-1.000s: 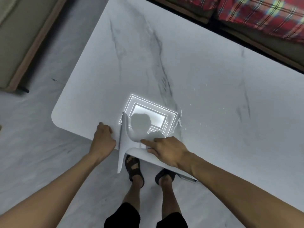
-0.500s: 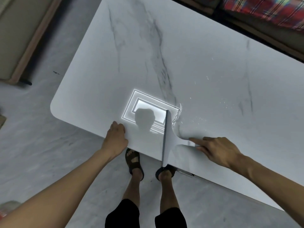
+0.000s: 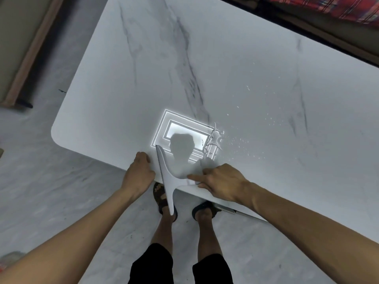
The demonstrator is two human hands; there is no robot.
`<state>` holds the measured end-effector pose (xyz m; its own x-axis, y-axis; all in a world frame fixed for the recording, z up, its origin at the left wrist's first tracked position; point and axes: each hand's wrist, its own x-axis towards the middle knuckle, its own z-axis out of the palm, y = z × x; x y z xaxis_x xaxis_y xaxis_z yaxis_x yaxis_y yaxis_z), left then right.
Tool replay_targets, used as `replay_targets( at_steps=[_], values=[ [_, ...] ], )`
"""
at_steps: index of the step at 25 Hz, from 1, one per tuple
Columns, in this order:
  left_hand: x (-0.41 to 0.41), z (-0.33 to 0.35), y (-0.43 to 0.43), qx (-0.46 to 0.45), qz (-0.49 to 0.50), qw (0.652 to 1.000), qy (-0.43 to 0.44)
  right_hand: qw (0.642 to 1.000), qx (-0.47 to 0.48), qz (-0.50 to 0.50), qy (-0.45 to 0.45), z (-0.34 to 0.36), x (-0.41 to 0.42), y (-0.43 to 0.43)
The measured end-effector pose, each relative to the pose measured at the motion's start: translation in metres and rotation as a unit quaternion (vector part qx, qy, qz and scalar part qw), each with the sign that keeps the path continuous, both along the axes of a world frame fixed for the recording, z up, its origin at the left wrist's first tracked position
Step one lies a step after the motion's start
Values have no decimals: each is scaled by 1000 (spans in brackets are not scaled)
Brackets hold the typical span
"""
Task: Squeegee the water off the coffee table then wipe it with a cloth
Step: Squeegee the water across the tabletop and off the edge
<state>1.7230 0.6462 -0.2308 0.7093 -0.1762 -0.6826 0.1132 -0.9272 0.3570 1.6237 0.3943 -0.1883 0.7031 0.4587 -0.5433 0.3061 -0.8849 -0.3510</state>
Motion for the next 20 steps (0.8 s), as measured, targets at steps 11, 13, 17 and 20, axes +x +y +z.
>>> replay_targets(
  at_steps=[11,13,17,20],
  values=[
    [-34,-3,-68,-5,-64,996,57,993,-52,-106,11,14,-45,-150],
    [-32,-5,-75,21,-77,993,91,990,-86,-114,15,24,-53,-180],
    [-26,-7,-84,64,-95,987,116,981,-146,-127,25,43,-64,-227],
    [-25,-7,-87,70,-88,988,110,980,-161,-117,21,59,-71,-238]
  ],
)
